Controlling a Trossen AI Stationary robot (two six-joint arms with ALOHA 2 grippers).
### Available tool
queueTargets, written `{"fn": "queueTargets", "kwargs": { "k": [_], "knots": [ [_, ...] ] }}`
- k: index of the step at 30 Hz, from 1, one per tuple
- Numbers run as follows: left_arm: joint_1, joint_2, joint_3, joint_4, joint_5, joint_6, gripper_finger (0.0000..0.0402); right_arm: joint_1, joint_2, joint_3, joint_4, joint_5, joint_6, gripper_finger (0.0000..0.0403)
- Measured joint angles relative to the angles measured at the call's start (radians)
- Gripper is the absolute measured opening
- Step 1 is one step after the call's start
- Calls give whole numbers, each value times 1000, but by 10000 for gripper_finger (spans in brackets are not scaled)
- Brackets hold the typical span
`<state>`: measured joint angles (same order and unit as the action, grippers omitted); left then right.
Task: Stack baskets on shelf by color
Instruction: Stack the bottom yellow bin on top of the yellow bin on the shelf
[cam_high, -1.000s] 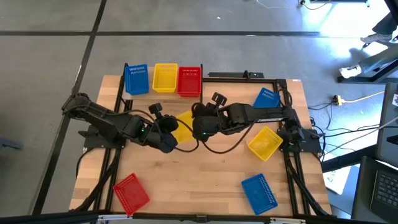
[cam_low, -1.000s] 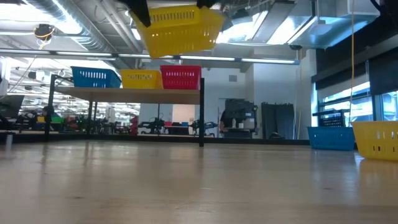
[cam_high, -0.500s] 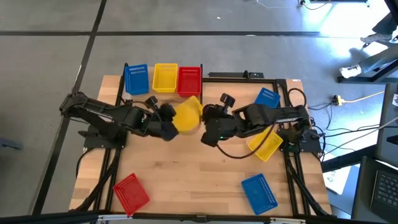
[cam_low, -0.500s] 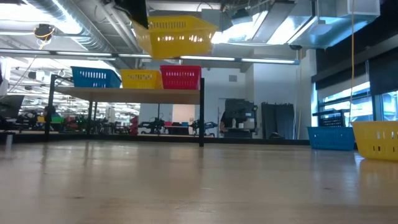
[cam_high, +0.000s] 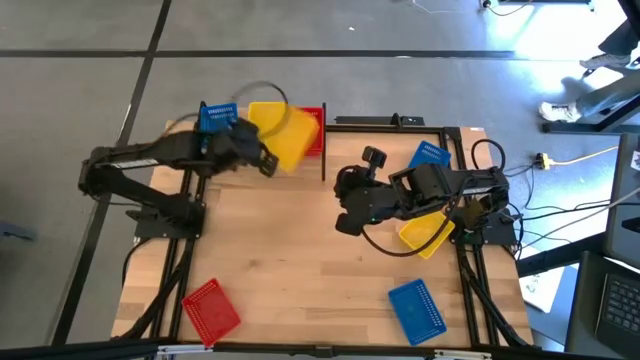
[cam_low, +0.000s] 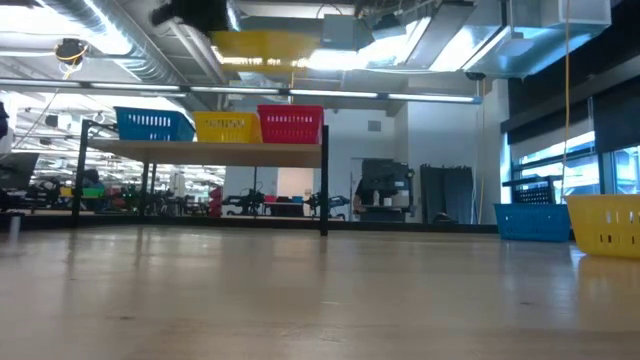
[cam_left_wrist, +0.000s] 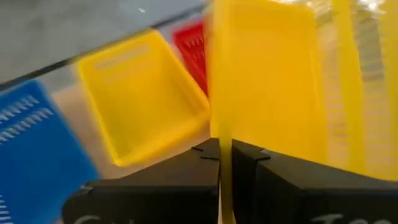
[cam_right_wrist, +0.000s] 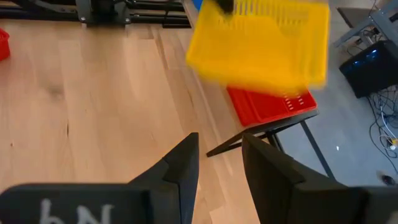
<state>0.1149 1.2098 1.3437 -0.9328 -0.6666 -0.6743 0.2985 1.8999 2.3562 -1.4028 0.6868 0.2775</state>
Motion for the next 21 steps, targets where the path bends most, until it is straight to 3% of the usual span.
{"fn": "queueTargets", "kwargs": {
  "k": [7,13,21],
  "knots": [
    [178,-37,2,-12,57,-66,0,0,0,0,-10,0,-28,123],
    [321,-22,0,-165,166,-132,0,0,0,0,-9,1,-69,123],
    [371,1,-1,-138,172,-132,0,0,0,0,-6,14,-78,123]
  ]
}}
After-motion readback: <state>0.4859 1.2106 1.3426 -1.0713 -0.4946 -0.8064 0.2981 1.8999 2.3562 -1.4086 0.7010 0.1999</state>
